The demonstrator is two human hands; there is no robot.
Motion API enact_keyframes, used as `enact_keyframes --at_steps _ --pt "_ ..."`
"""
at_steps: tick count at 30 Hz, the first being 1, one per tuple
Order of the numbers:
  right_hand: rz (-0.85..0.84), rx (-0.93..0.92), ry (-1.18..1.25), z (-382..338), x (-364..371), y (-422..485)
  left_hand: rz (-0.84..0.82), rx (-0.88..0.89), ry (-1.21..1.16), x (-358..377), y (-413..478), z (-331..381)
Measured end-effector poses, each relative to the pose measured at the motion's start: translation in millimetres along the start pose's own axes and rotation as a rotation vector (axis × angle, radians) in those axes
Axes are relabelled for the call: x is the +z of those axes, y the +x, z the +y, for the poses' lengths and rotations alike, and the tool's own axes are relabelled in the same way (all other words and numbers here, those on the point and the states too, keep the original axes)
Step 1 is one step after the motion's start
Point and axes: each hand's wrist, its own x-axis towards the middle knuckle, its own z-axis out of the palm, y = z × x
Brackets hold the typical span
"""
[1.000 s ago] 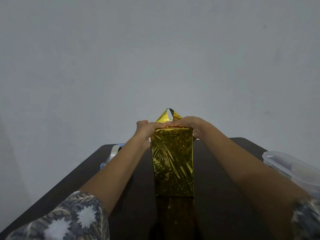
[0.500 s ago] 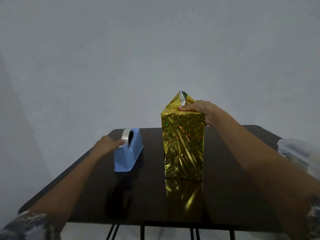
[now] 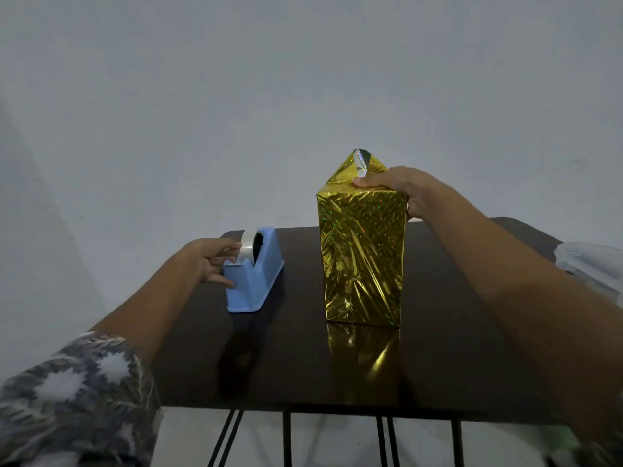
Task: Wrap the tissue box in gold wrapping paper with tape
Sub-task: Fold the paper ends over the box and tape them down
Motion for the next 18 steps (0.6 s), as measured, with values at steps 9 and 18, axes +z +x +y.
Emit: enact_keyframes --at_steps 9,18 --pt "0.024 0.014 -0.044 -0.1 2.1 -2.1 0.058 0.146 -0.285 -6.6 5.1 -26.1" --pt "0.032 0.021 -0.073 -0.2 4.1 -4.8 0.180 0.257 -0.491 10.2 -4.2 -39.4"
